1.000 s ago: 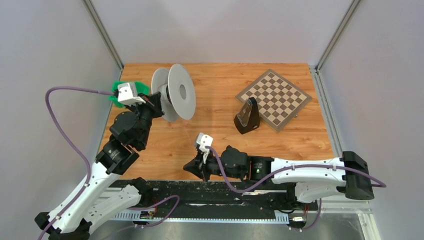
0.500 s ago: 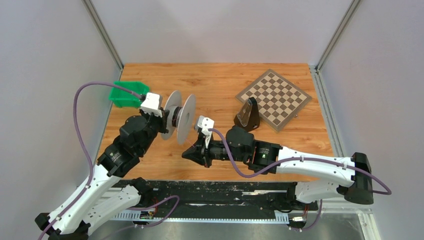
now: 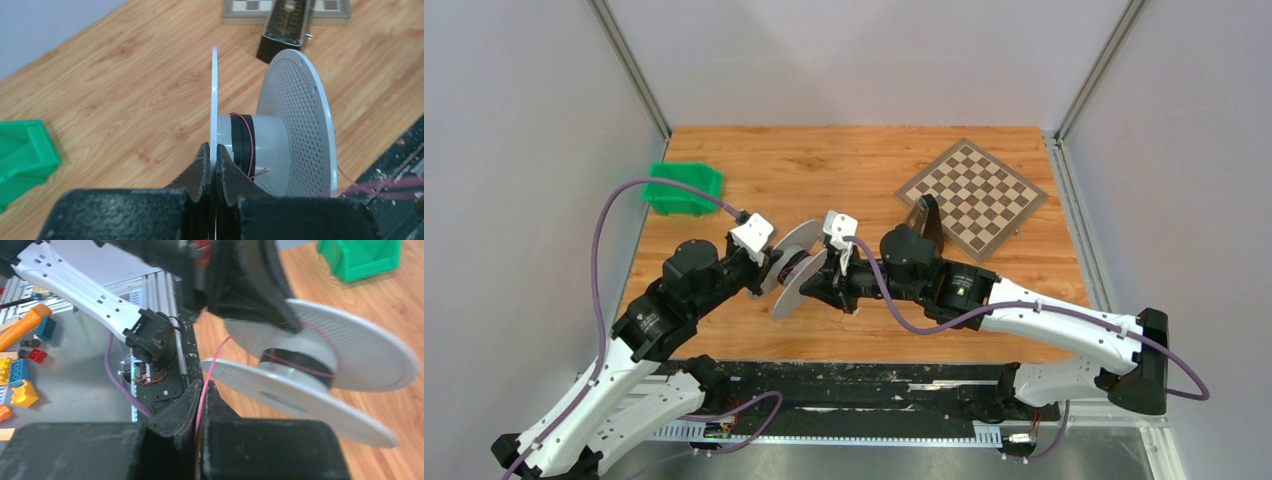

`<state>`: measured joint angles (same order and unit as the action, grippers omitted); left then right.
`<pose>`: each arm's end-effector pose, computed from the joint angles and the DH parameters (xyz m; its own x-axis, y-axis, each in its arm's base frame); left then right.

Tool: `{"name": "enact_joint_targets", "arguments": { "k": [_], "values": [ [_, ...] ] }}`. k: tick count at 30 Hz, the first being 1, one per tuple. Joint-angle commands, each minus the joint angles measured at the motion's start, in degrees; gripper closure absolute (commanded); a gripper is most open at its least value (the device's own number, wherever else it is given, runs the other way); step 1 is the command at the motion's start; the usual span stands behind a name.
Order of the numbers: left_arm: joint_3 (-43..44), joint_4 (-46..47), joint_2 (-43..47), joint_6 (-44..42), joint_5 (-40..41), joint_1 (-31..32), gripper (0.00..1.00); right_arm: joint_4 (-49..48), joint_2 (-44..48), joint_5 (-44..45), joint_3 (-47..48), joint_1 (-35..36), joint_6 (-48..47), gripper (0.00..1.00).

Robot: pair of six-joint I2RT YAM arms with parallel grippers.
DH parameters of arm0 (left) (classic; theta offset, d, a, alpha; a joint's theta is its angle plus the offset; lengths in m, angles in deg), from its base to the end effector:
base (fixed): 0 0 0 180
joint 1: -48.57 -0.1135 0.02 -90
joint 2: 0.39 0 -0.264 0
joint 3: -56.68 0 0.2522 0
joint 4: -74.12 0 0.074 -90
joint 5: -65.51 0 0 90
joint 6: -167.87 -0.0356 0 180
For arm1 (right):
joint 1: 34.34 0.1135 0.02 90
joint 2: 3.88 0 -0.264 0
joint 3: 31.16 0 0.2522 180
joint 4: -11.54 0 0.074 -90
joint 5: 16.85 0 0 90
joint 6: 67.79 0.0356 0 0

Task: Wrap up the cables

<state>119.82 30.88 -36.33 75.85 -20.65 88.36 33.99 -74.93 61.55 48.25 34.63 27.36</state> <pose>0.1059 -0.0851 0.3535 -0.1914 0.2052 -0.9598 0.5962 0.8011 0.0524 0.0972 0.2727 0.3734 -0.1754 -0.2111 -0.9616 -0.9725 0.1892 0.1358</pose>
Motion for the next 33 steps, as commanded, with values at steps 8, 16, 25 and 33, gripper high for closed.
{"name": "enact_joint_targets", "arguments": {
  "k": [8, 16, 25, 33],
  "values": [
    [0.2, -1.6, 2.8, -10.1, -18.6, 0.3, 1.0, 4.3, 5.5, -3.6, -1.0, -5.0, -3.8, 0.98],
    [1.6, -1.8, 5.5, -8.6, -22.8, 0.3, 1.0, 5.8, 12.3, -5.1, -7.7, -8.7, -4.9, 0.96],
    [8.3, 2.7, 5.1, 3.4, -29.5, 0.3, 1.0, 5.8, 23.6, -7.2, -13.5, -9.2, -4.8, 0.97],
    [10.1, 7.1, 5.0, 10.9, -36.2, 0.3, 1.0, 4.5, 31.0, -6.5, -21.3, -9.2, -1.7, 0.97]
  ]
}}
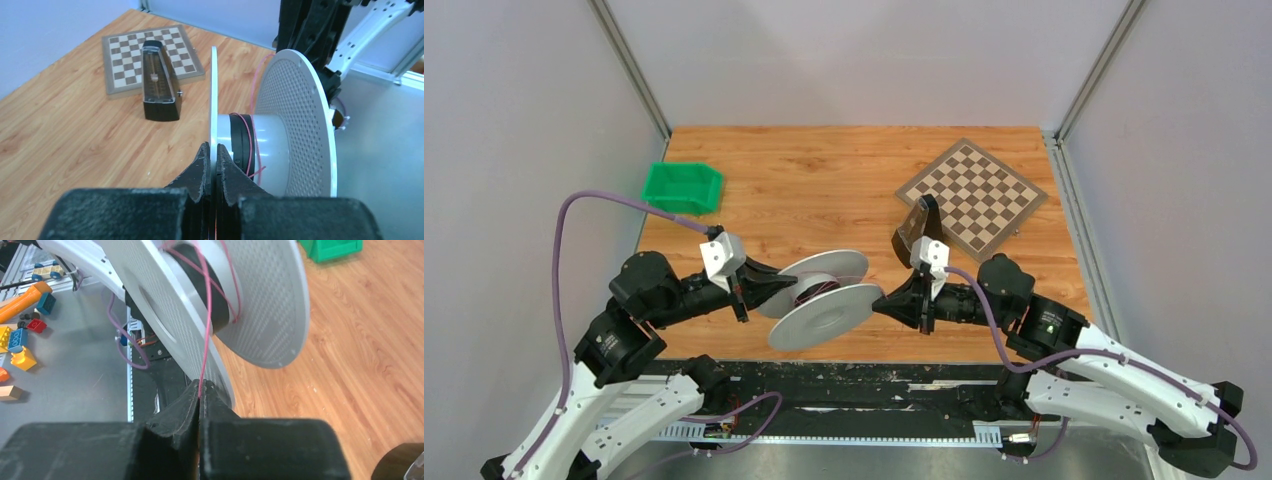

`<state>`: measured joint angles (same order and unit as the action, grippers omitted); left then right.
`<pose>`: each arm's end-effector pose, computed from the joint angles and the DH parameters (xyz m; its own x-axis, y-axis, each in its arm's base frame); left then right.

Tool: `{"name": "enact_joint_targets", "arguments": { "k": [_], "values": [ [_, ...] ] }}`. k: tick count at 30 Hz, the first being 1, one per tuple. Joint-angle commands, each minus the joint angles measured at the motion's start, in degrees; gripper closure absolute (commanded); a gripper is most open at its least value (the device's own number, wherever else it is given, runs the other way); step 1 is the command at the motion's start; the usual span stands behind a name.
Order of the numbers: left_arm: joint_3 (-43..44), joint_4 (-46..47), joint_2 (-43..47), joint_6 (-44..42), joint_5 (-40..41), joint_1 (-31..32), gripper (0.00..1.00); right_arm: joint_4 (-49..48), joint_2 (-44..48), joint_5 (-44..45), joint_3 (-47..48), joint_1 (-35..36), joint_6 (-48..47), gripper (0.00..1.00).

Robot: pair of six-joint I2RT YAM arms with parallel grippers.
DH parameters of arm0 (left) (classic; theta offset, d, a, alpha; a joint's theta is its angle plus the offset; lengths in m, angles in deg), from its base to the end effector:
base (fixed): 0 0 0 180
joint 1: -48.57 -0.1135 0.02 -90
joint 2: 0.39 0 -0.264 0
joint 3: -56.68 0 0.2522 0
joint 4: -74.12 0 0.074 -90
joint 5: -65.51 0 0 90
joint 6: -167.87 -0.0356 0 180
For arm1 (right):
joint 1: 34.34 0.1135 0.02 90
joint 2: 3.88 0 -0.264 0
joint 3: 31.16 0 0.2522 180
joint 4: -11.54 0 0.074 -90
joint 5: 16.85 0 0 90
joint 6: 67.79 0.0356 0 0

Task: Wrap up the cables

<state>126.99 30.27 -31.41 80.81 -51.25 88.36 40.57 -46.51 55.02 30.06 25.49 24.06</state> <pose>0.0623 -0.0727 0.4008 -0.1080 0.0304 -0.9937 0.9120 0.4009 -0.0869 0.0763 0.1533 0.3532 -0.1225 -0.1497 -0.9811 -0.9720 0.2180 0.0881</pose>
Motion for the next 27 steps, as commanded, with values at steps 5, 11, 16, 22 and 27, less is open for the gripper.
{"name": "enact_joint_targets", "arguments": {
  "k": [5, 11, 16, 22, 27],
  "values": [
    [4.3, 7.1, -0.5, 7.3, -5.2, 0.3, 1.0, -2.7, 6.6, -0.7, -5.3, 0.0, 1.9, 0.98],
    [5.4, 9.1, -0.6, 12.1, -5.3, 0.3, 1.0, -3.0, 10.1, 0.2, -8.4, 0.0, 2.5, 0.98],
    [5.0, 13.9, -1.4, 18.0, -9.2, 0.3, 1.0, -4.6, 10.1, -2.1, -9.7, 0.0, 3.8, 0.98],
    [6.0, 16.6, -2.4, 23.7, -5.1, 0.3, 1.0, -11.0, 10.4, -5.9, -12.4, -0.1, 6.4, 0.97],
    [5.1, 21.9, -2.7, 28.6, -3.0, 0.3, 1.0, -12.8, 10.0, -6.6, -13.0, 0.0, 6.2, 0.97]
  ]
}}
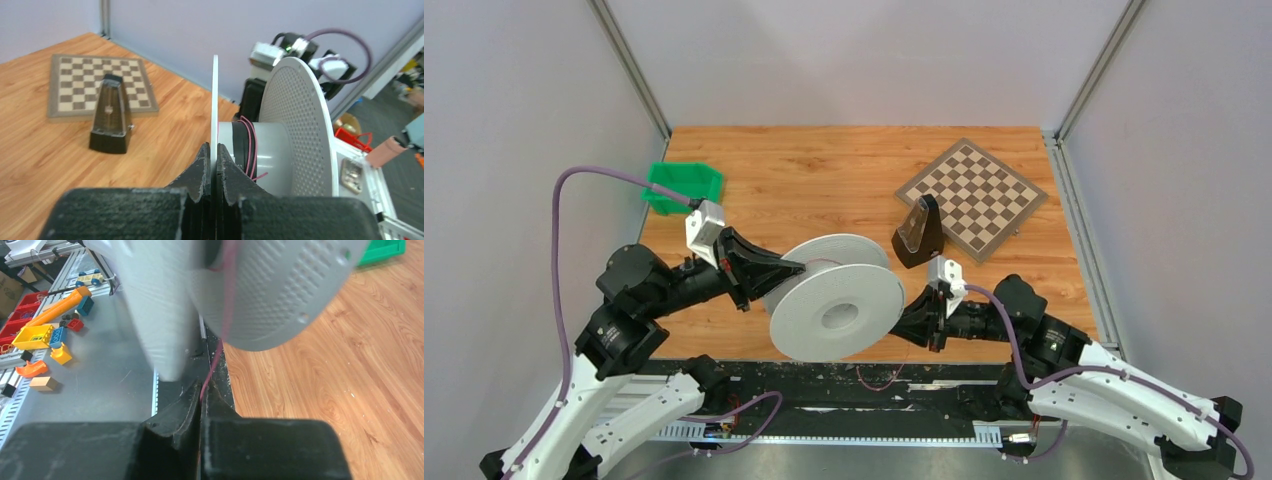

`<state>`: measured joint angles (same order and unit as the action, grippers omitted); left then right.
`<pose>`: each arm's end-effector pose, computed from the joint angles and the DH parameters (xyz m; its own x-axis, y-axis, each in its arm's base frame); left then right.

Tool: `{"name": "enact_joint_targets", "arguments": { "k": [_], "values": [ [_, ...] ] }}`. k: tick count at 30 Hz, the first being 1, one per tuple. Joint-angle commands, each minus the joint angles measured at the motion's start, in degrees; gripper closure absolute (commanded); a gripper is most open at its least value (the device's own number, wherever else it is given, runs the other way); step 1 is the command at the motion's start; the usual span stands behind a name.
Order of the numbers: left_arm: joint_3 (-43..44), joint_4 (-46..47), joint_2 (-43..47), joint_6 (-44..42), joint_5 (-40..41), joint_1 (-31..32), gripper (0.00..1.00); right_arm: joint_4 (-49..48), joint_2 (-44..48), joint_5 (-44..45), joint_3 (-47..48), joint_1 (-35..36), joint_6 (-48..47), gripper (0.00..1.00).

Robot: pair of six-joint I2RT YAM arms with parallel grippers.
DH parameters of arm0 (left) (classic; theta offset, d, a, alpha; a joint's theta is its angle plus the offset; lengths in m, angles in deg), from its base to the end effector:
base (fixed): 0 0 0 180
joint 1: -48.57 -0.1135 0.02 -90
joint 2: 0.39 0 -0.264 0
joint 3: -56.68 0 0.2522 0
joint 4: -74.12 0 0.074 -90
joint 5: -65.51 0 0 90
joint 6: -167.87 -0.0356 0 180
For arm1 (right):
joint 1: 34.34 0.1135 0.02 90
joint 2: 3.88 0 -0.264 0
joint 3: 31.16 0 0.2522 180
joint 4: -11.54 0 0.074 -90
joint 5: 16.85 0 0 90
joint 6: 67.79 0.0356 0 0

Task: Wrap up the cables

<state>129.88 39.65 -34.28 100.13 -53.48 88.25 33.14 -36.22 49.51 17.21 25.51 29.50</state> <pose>0.0665 -0.0776 0.4294 -0.2923 -0.1881 -0.9377 0.8854 0.3172 -0.3396 0.0607 0.1329 0.3140 -0.1743 -0.0687 -0.9823 -0.9784 0.1247 0.1649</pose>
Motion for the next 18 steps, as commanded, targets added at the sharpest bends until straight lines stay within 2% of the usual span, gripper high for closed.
{"name": "enact_joint_targets", "arguments": {
  "k": [1, 6, 10, 15, 18],
  "values": [
    [2.6, 12.4, 0.0, 9.5, -0.3, 0.4, 1.0, -5.1, -0.1, -1.2, -0.2, -0.1, 0.4, 0.97],
    [3.3, 13.2, -0.7, 12.4, 0.5, 0.4, 1.0, -5.8, 1.8, -0.8, -0.7, 0.0, 0.1, 0.98],
    [0.0, 18.4, 1.2, 20.1, 4.5, 0.4, 1.0, -9.0, 1.2, -0.1, -1.4, 0.0, 2.9, 0.95],
    [-8.4, 26.2, 5.4, 28.4, 19.2, 0.4, 1.0, -22.5, -1.5, 0.8, -5.6, 0.0, 10.8, 0.94],
    [-11.2, 28.8, 6.7, 31.4, 25.2, 0.4, 1.0, -28.6, -4.1, 1.9, -7.7, 0.5, 14.0, 0.94]
  ]
}}
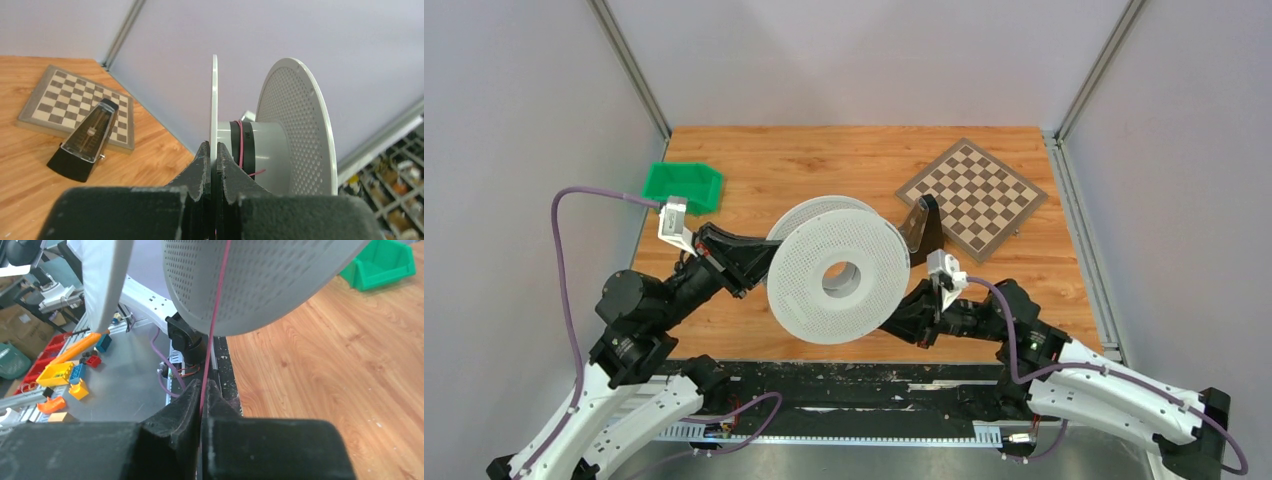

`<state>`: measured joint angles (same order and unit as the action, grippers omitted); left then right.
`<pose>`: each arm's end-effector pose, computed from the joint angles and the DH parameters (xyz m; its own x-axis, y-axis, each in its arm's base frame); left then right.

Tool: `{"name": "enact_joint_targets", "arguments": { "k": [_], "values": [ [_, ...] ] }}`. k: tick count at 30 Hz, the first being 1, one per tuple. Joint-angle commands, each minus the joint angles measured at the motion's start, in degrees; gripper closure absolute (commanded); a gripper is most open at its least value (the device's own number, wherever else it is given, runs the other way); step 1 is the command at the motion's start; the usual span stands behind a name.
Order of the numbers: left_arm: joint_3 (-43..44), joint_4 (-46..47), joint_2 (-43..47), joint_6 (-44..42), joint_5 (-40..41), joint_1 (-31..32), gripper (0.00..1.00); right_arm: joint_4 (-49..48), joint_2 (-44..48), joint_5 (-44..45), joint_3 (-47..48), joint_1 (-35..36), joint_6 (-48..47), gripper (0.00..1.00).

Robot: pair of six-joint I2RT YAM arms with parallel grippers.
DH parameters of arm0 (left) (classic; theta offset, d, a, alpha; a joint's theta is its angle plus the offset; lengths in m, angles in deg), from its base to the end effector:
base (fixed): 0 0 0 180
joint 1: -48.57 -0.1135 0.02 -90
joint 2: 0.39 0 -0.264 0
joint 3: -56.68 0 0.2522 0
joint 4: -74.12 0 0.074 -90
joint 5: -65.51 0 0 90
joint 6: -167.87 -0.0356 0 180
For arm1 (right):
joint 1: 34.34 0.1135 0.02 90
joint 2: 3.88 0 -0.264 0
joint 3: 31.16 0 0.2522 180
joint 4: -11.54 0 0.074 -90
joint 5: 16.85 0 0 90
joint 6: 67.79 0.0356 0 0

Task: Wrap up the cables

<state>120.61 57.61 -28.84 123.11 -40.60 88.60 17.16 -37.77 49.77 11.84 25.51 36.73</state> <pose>0.0668 -0.0690 0.4208 -0.4062 -0.5497 -0.7299 0.7533 0.2507 -0.6080 0.0663 0.1423 0.3071 -0.2193 0.0807 -0.9723 -0.9686 0.1015 0.2269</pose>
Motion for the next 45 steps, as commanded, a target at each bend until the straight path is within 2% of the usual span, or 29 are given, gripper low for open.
{"name": "enact_joint_targets", "arguments": {
  "k": [1, 10, 14, 18, 23, 29, 33, 36, 39, 41, 43, 45],
  "values": [
    [-1.9, 11.0, 1.2, 8.8, 13.1, 0.0, 1.0, -13.7, -3.5, 2.5, -2.8, 0.9, 7.2, 0.94],
    [-1.8, 12.6, -1.9, 11.9, 19.1, 0.1, 1.0, -21.6, -11.1, 6.0, -5.4, 4.1, 10.7, 0.93],
    [-3.7, 14.6, -2.4, 10.9, 23.1, 0.0, 1.0, -24.5, -11.7, 10.2, -6.3, 5.7, 12.5, 0.9],
    [-5.2, 15.2, -3.2, 11.2, 26.9, 0.0, 1.0, -27.4, -11.6, 13.7, -6.5, 6.6, 14.4, 0.92],
    [-6.2, 17.4, -4.4, 12.9, 28.3, 0.0, 1.0, -30.0, -12.8, 15.5, -6.4, 7.4, 16.0, 0.87],
    [-6.0, 17.9, -5.8, 14.1, 30.4, 0.0, 1.0, -33.3, -16.4, 16.6, -6.4, 7.6, 16.0, 0.95],
    [-7.8, 17.8, -6.2, 15.5, 37.2, 0.0, 1.0, -33.7, -18.0, 15.3, -2.6, 7.6, 14.9, 0.95],
    [-7.4, 14.0, -6.7, 17.5, 40.2, 0.0, 1.0, -27.0, -18.5, 18.7, 2.0, 8.4, 10.4, 0.94],
    [-2.3, 3.2, -9.3, 18.1, 42.8, 0.0, 1.0, -19.4, -19.5, 21.2, 6.6, 8.8, 8.1, 0.93],
    [0.8, -2.9, -11.1, 17.3, 45.0, 0.0, 1.0, -19.4, -20.0, 19.5, 7.0, 8.8, 8.9, 0.92],
    [0.9, -3.7, -11.4, 16.0, 47.4, 0.1, 1.0, -21.1, -20.7, 18.3, 6.2, 8.8, 10.5, 0.91],
    [-0.5, -2.3, -10.7, 14.0, 49.0, 0.0, 1.0, -18.4, -22.6, 18.2, 7.3, 8.8, 11.6, 0.91]
  ]
}}
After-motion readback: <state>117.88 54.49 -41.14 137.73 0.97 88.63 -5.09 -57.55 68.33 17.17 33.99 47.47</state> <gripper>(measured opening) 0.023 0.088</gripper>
